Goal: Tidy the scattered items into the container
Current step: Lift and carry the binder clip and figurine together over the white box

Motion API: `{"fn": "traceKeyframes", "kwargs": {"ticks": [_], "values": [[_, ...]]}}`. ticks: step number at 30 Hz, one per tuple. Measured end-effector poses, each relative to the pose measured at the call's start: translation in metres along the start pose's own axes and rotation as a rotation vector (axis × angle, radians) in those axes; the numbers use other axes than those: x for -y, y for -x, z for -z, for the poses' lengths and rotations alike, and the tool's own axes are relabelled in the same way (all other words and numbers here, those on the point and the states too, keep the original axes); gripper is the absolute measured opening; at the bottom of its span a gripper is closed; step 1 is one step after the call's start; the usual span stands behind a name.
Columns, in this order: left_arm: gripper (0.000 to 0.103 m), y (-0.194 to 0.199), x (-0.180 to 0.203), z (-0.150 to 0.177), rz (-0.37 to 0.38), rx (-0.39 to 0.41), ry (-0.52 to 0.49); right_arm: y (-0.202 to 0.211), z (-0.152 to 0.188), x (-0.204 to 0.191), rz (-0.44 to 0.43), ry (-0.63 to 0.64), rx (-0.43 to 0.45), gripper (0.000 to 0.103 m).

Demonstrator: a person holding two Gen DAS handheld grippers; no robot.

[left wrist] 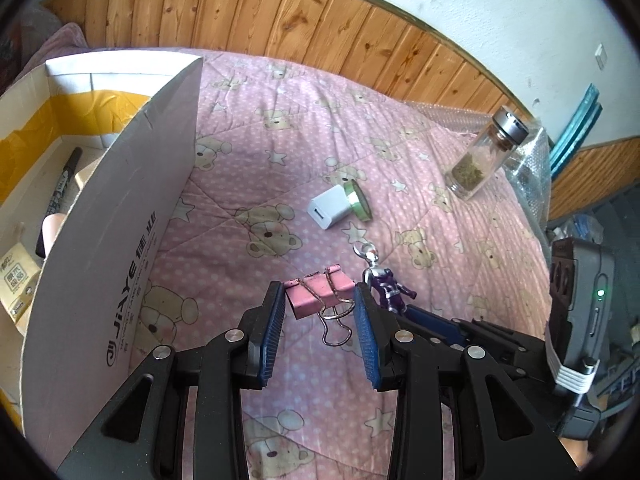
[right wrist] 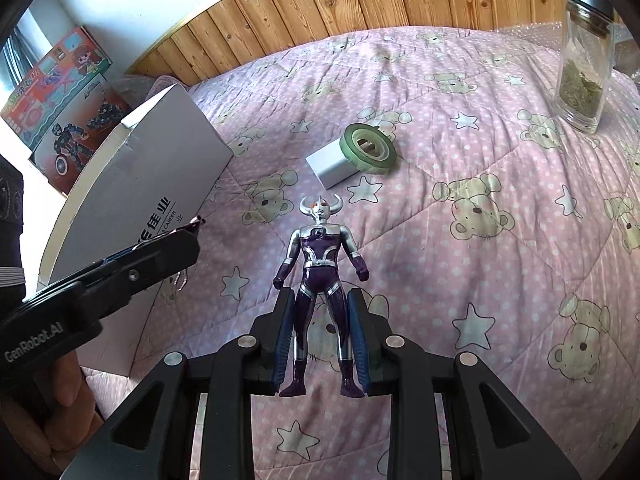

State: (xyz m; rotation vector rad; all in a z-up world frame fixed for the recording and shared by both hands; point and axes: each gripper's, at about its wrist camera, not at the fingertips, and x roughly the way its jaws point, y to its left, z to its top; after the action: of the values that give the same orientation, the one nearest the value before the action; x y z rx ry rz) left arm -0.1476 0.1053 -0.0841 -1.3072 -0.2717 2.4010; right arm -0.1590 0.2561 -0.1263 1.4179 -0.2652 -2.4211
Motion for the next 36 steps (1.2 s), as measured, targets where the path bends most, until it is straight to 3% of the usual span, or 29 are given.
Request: {"fn": "traceKeyframes", "kwargs": {"ticks": [36], "values": [[0.036, 0.093, 0.001, 0.012, 0.083, 0.108, -0.036, 0.052, 0.065, -0.055, 0.077, 0.019, 0.075, 0.028]]}}
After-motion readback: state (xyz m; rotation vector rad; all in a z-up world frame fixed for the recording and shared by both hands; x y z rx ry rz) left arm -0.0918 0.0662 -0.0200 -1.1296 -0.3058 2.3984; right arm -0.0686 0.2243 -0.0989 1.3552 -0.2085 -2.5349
